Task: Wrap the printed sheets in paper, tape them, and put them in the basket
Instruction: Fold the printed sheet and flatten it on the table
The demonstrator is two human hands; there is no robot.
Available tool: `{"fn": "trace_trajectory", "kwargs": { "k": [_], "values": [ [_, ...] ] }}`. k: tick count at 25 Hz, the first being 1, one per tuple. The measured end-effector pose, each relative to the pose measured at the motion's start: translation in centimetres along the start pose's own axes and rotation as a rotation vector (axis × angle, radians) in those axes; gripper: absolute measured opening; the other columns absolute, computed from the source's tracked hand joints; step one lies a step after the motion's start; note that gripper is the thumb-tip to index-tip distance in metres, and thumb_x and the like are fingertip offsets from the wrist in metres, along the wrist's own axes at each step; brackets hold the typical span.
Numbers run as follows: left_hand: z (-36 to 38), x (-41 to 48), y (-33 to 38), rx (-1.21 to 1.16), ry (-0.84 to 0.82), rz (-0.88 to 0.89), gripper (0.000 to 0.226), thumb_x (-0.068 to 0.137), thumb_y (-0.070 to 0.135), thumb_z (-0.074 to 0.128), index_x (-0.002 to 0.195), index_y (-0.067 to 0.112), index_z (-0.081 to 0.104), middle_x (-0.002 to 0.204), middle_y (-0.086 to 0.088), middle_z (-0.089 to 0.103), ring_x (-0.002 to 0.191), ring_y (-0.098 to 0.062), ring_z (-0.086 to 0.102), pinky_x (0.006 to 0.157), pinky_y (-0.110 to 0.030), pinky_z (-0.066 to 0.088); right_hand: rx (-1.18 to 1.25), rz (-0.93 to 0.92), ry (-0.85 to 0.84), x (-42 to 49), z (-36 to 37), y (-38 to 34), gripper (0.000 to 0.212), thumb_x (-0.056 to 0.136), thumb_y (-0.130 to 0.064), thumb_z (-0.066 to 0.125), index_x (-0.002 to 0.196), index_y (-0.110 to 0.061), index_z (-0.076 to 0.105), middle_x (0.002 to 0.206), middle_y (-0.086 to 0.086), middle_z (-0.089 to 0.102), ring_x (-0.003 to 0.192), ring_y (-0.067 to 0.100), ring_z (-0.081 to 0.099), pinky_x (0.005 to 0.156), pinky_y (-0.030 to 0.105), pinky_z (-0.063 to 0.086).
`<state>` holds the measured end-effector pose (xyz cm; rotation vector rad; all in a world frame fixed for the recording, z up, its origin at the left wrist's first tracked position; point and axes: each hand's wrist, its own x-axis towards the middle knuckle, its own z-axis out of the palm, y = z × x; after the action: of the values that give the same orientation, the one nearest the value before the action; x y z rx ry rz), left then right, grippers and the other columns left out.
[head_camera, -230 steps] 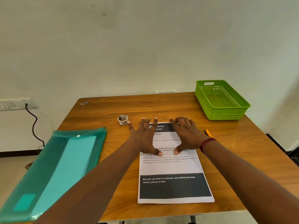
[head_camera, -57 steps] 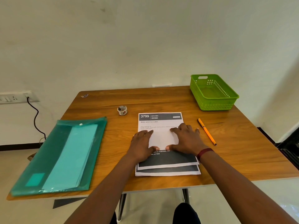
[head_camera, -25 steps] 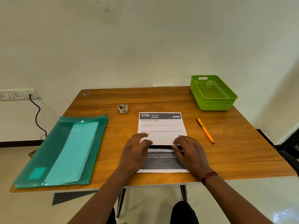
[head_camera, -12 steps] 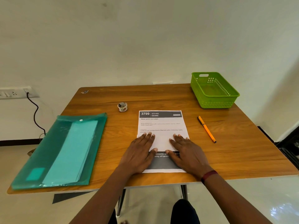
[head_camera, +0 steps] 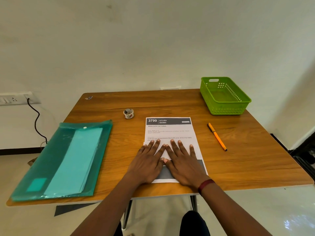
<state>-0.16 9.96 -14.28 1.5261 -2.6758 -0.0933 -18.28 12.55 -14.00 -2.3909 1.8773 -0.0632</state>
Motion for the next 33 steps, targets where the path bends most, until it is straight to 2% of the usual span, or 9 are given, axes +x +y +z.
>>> {"fn": "trace_trajectory", "kwargs": {
  "k": [4, 8, 12, 16, 18, 24, 27, 30, 33],
  "values": [
    [0.2, 0.0, -0.3, 0.0, -0.001, -0.059, 0.068, 0.09, 0.059, -0.004, 0.154, 0.038, -0.006, 0.164, 0.002, -0.01, 0.15, -0.021, -0.013, 0.122, -0.046, -0.003, 0.049, 0.027, 0.016, -0.5, -0.2, 1.1, 0.081, 0.086, -0.069, -0.003, 0.155, -0.027, -0.006, 0.163, 0.002, -0.014, 0.149, 0.023, -0.017, 0.12, 0.039, -0.009],
    [0.2, 0.0, -0.2, -0.009, -0.012, -0.115, 0.07, 0.087, 0.063, -0.004, 0.153, 0.04, -0.01, 0.164, 0.001, -0.011, 0.15, -0.024, -0.013, 0.121, -0.048, -0.008, 0.028, 0.12, 0.038, -1.0, -0.3, 2.0, 0.081, 0.089, -0.07, 0.001, 0.156, -0.025, -0.005, 0.163, 0.004, -0.011, 0.15, 0.022, -0.012, 0.121, 0.038, -0.003],
    [0.2, 0.1, -0.1, 0.001, -0.023, -0.128, 0.071, 0.086, 0.064, -0.006, 0.153, 0.04, -0.011, 0.164, 0.0, -0.011, 0.15, -0.025, -0.014, 0.12, -0.053, -0.008, 0.039, 0.134, 0.069, -1.2, -0.2, 1.8, 0.082, 0.088, -0.069, -0.001, 0.156, -0.024, 0.0, 0.164, 0.005, -0.004, 0.151, 0.022, -0.006, 0.12, 0.036, -0.001],
    [0.1, -0.1, 0.0, -0.009, -0.016, -0.153, 0.061, 0.097, 0.058, 0.007, 0.154, 0.039, -0.005, 0.165, 0.0, -0.007, 0.151, -0.024, -0.011, 0.12, -0.053, -0.006, 0.076, 0.141, 0.087, -1.5, -0.5, 1.8, 0.073, 0.098, -0.063, 0.019, 0.156, -0.022, 0.004, 0.164, 0.005, 0.001, 0.151, 0.02, -0.003, 0.12, 0.034, 0.0],
    [0.1, -0.1, 0.1, -0.015, -0.006, -0.154, 0.06, 0.099, 0.056, 0.012, 0.154, 0.038, -0.003, 0.165, -0.001, -0.007, 0.151, -0.024, -0.011, 0.12, -0.054, -0.006, 0.102, 0.142, 0.119, -1.6, -0.6, 1.8, 0.072, 0.098, -0.062, 0.023, 0.156, -0.022, 0.007, 0.164, 0.004, 0.005, 0.151, 0.019, -0.001, 0.12, 0.033, 0.002],
    [0.1, 0.1, 0.3, -0.032, 0.031, -0.162, 0.059, 0.1, 0.055, 0.017, 0.154, 0.04, -0.004, 0.164, -0.002, -0.009, 0.15, -0.025, -0.012, 0.119, -0.057, -0.001, 0.124, 0.129, 0.193, -1.6, -0.6, 1.8, 0.072, 0.097, -0.063, 0.023, 0.156, -0.022, 0.016, 0.163, 0.002, 0.015, 0.151, 0.017, 0.005, 0.118, 0.029, 0.001],
    [0.0, -0.1, 0.4, -0.052, 0.055, -0.149, 0.058, 0.101, 0.054, 0.018, 0.153, 0.043, -0.005, 0.164, -0.001, -0.011, 0.15, -0.026, -0.014, 0.119, -0.058, 0.001, 0.09, 0.103, 0.189, -1.9, -0.6, 1.7, 0.077, 0.092, -0.066, 0.011, 0.155, -0.023, 0.015, 0.163, 0.002, 0.015, 0.151, 0.018, 0.005, 0.118, 0.029, 0.0],
    [-0.4, -0.2, 0.4, -0.124, 0.098, -0.176, 0.058, 0.101, 0.052, 0.02, 0.153, 0.041, -0.004, 0.165, -0.002, -0.006, 0.151, -0.025, -0.01, 0.121, -0.055, 0.003, 0.083, 0.079, 0.199, -2.1, -0.6, 1.7, 0.079, 0.09, -0.065, 0.004, 0.155, -0.022, 0.015, 0.162, 0.003, 0.016, 0.151, 0.018, 0.006, 0.117, 0.029, 0.0],
    [-0.8, -0.5, 0.5, -0.153, 0.141, -0.154, 0.058, 0.103, 0.048, 0.025, 0.154, 0.038, 0.0, 0.165, -0.001, 0.001, 0.151, -0.023, -0.006, 0.122, -0.051, 0.003, 0.064, 0.065, 0.226, -2.2, -0.8, 1.6, 0.074, 0.094, -0.062, 0.008, 0.155, -0.021, 0.015, 0.162, 0.003, 0.017, 0.151, 0.019, 0.006, 0.117, 0.029, -0.002]
  ]
}}
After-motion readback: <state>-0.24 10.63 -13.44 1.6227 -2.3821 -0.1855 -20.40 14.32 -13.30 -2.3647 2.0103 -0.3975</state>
